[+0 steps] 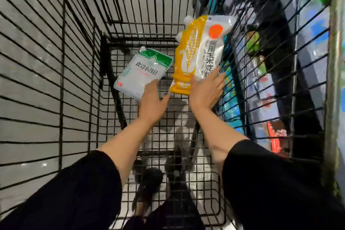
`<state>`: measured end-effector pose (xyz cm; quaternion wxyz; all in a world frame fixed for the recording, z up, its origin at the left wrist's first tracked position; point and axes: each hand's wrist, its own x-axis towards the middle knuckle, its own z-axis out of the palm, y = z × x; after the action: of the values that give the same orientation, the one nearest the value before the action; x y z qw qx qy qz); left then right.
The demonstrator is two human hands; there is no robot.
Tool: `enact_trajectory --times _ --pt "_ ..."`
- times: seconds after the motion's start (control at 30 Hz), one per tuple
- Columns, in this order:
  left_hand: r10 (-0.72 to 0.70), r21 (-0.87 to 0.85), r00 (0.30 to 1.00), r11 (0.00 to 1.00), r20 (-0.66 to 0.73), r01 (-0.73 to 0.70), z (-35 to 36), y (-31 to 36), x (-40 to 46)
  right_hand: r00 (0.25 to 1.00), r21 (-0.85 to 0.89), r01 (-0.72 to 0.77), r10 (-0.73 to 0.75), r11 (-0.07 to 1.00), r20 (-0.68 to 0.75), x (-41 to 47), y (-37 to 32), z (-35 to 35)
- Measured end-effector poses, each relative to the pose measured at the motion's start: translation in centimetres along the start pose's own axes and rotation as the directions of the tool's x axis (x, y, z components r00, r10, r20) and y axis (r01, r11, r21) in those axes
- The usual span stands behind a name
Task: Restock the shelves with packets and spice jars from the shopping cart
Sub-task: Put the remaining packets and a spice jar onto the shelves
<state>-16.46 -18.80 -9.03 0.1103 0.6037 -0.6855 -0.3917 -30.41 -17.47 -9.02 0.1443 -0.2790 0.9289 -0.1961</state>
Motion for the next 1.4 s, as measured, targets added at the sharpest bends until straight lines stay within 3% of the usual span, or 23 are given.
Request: enact_trajectory --times 0.13,0.23,0.37,0.5,0.57,0.6,0.67,0.73,0.8,0.87,0.97,1.03,1.13,1.27,1.4 --pt "0.070 -0.073 0.997 0.995 -0.012 -0.071 2.2 0.6 2.6 0.997 -0.175 -0.038 0.027 0.984 -0.067 2.3 -0.4 1.6" --pt "0.086 -0.111 0.996 0.990 -0.039 -0.090 2.7 0.6 3.5 0.996 -0.169 -0.048 0.034 0.984 -0.079 3.4 -0.6 2.1" --pt "0.021 -0.193 0.997 0.981 -0.071 -0.034 2.1 0.7 4.0 0.996 0.214 -0.091 0.095 0.973 -0.006 2.2 -1.2 2.1" --pt "-0.056 -0.237 0.987 0.971 -0.153 0.018 -0.4 -0.6 5.2 0.995 0.390 0.058 -0.083 0.919 0.047 -1.7 -2.3 1.5" --pt "-0.193 -0.389 0.979 0.908 -0.069 0.152 -2.8 -1.1 5.7 0.988 0.503 0.046 -0.114 0.863 0.106 -2.9 -2.6 1.1" --pt "-0.241 -0.486 0.970 0.843 0.039 0.229 -3.9 -1.3 6.0 0.978 0.545 0.038 -0.143 0.838 0.151 -3.4 -2.7 1.2" --pt "-0.245 -0.598 0.926 0.710 0.287 0.373 -5.5 -1.8 5.9 0.950 0.601 0.027 -0.208 0.799 0.234 -4.2 -2.7 1.2" --pt "-0.200 -0.642 0.896 0.638 0.396 0.426 -6.0 -2.2 5.1 0.920 0.636 0.020 -0.264 0.772 0.291 -4.6 -2.4 1.3" --pt "-0.174 -0.699 0.924 0.611 0.341 0.373 -5.3 -2.7 4.4 0.903 0.581 0.104 -0.321 0.807 0.284 -4.4 -1.7 1.4" --pt "-0.199 -0.745 0.962 0.610 0.186 0.270 -4.3 -3.5 3.5 0.936 0.408 0.229 -0.316 0.884 0.158 -3.6 -0.6 2.2" --pt "-0.261 -0.740 0.965 0.641 0.038 0.203 -2.9 -4.9 2.6 0.998 0.144 0.057 -0.055 0.988 -0.016 -1.4 0.5 2.6" --pt "-0.313 -0.724 0.950 0.656 -0.007 0.211 -2.2 -5.7 2.2 0.997 0.014 -0.076 0.075 0.997 0.026 0.2 0.8 3.0" --pt "-0.375 -0.711 0.927 0.657 -0.020 0.251 -1.3 -7.2 2.0 0.990 -0.154 -0.065 0.083 0.986 0.112 1.5 0.6 3.7" --pt "-0.396 -0.729 0.918 0.631 -0.010 0.264 -0.7 -8.1 1.8 0.998 -0.232 0.013 0.002 0.973 0.065 1.8 -0.3 3.8" --pt "-0.391 -0.718 0.920 0.630 0.035 0.295 -1.5 -8.0 2.0 0.992 -0.109 0.123 -0.123 0.986 0.009 1.5 -0.8 3.0"
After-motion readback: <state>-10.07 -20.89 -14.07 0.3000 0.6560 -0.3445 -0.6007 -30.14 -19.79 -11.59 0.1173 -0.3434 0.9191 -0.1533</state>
